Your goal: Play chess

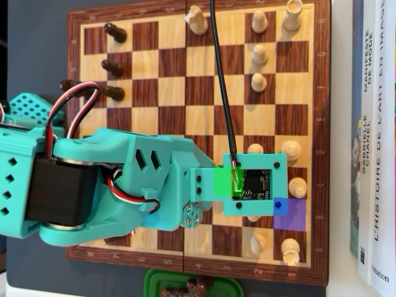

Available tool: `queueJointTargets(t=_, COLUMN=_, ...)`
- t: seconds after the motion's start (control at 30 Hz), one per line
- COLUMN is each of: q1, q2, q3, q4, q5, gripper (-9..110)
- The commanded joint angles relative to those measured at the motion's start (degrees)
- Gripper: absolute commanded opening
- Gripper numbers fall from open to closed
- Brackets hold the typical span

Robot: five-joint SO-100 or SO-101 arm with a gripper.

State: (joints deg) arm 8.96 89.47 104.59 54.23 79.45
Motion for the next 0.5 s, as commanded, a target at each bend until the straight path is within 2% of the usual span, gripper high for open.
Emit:
queueJointTargets(t=0.0, q1=0.4, q2=0.4, q3=-2.5, q4=-0.7, q5=0.1, gripper=5)
queueJointTargets(t=0.47, q1=0.3, q2=0.4, q3=-2.6, q4=-0.7, q5=0.0, gripper=10)
